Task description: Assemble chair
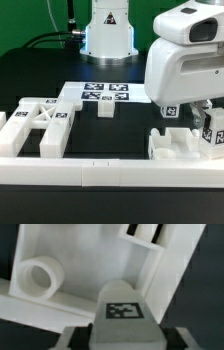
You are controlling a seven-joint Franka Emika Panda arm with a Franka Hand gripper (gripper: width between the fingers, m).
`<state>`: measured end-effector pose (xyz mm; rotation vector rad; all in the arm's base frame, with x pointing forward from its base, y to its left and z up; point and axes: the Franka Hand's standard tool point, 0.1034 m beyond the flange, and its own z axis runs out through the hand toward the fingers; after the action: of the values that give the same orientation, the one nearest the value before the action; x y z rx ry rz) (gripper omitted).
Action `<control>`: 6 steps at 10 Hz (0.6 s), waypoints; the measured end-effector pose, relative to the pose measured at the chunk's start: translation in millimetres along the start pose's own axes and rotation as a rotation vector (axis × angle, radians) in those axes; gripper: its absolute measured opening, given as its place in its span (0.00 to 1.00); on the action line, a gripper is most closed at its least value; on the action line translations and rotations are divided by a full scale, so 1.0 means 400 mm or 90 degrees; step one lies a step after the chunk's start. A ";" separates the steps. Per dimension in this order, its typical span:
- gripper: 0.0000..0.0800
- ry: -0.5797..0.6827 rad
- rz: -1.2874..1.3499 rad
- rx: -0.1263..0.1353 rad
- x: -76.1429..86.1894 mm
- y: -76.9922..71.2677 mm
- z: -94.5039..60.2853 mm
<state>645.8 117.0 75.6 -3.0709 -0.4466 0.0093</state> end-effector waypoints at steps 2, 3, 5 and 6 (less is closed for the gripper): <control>0.36 0.006 0.069 0.009 0.002 -0.002 0.001; 0.36 0.013 0.172 0.016 0.002 -0.003 0.002; 0.36 0.023 0.317 0.025 -0.001 -0.005 0.003; 0.36 0.023 0.376 0.025 0.000 -0.007 0.003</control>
Offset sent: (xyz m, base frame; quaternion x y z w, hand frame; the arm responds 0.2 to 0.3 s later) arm -0.0128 0.0060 -0.0052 0.0230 0.0233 0.3227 0.9459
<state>644.9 119.5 74.4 -3.0285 0.4630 -0.0188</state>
